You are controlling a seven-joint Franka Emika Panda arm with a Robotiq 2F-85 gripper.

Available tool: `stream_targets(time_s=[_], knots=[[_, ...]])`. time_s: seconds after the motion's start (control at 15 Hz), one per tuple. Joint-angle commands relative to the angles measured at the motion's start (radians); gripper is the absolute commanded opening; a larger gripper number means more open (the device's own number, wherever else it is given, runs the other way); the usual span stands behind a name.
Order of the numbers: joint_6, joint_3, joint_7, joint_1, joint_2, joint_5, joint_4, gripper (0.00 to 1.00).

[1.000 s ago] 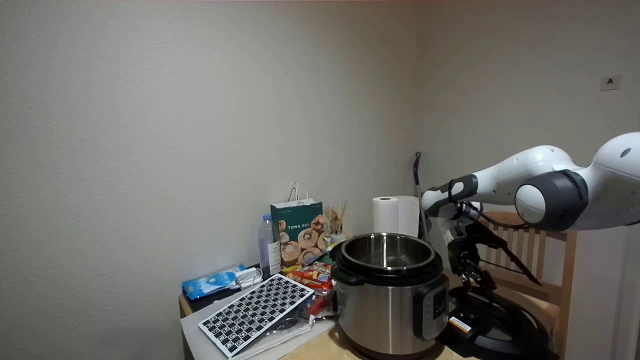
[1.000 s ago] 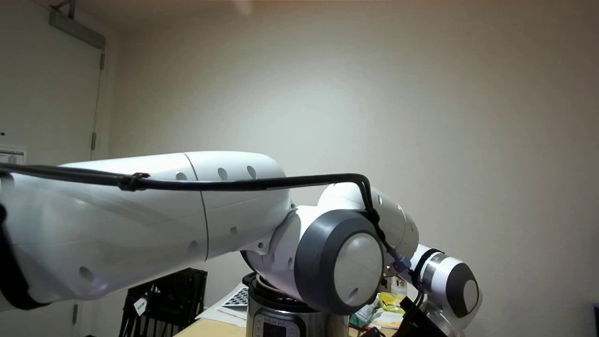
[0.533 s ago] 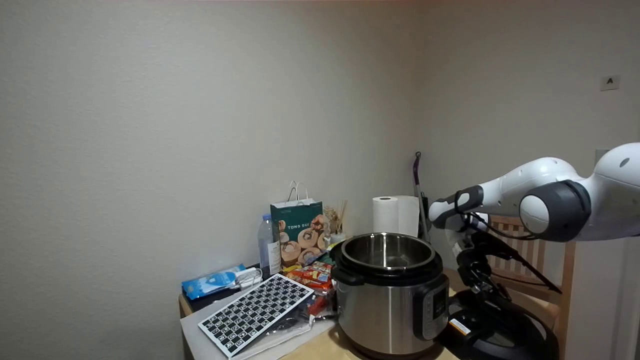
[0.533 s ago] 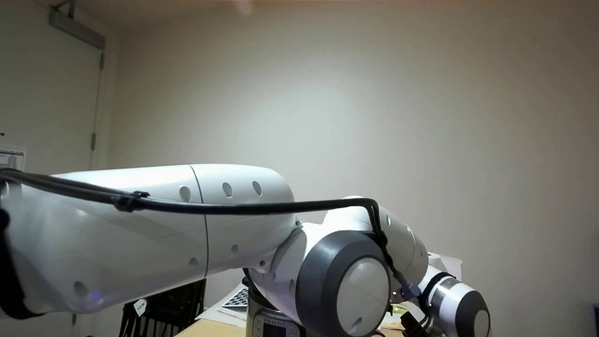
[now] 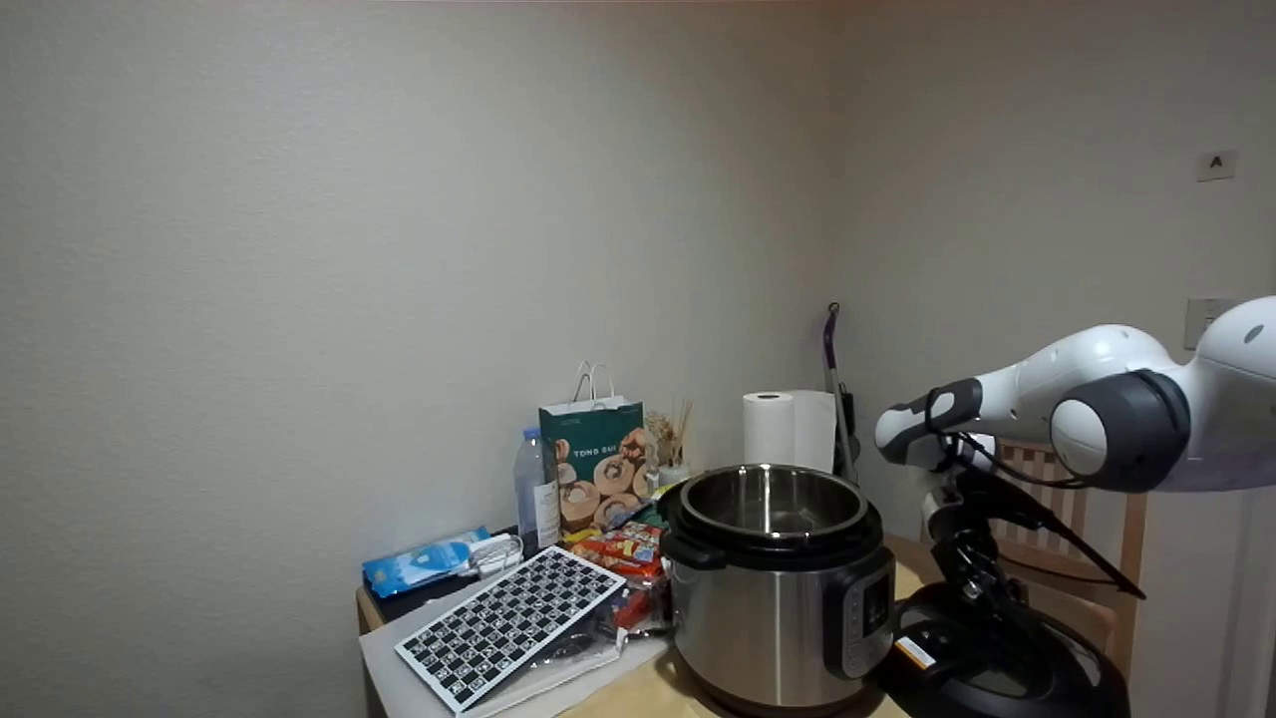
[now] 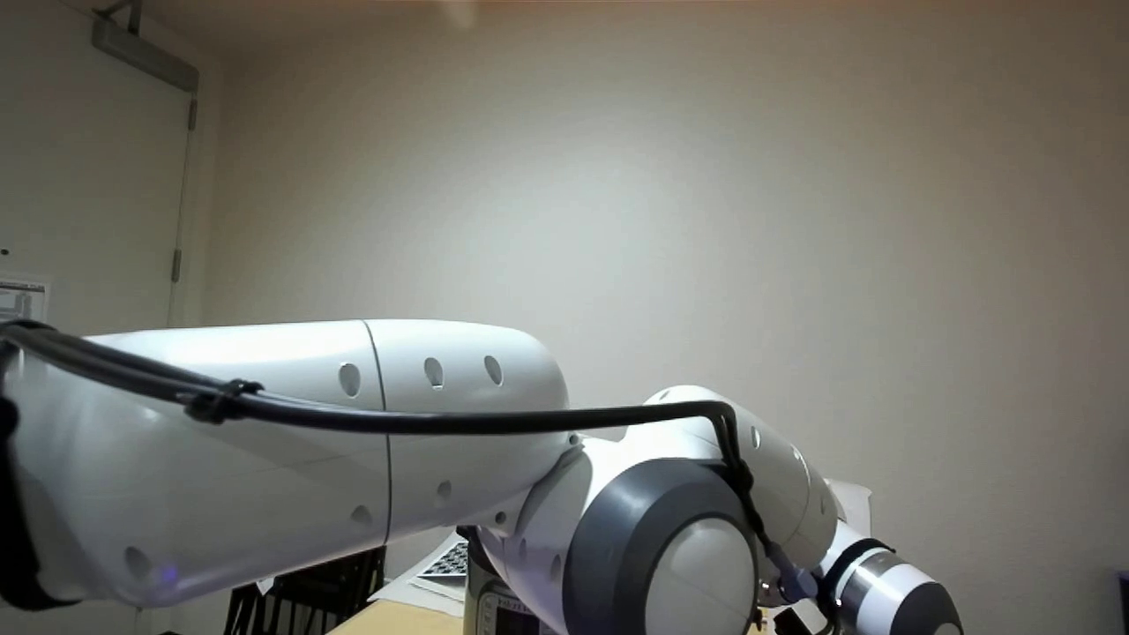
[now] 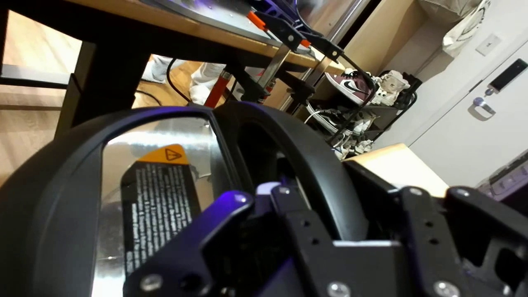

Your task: Put the lid on the pressure cooker

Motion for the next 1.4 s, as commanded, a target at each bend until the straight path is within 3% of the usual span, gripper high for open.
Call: stream_targets(time_s=[0.0,0.47,0.87,0.93,1.33], knots=[[-0.053,0.02,0.051,-0.021,-0.008,0.057,0.029,0.14],[0.137,0.011,-0.026,-0.002,-0.157,0.081,0.001,0.06],[0.248,0.018,0.001,-0.002,-0.236,0.095,-0.03,0.0],[0.277,0.015,0.009,0.003,-0.252,0.095,-0.04,0.03],[0.715,-0.043,0.024,0.089,-0.358,0.056,-0.16,0.03]])
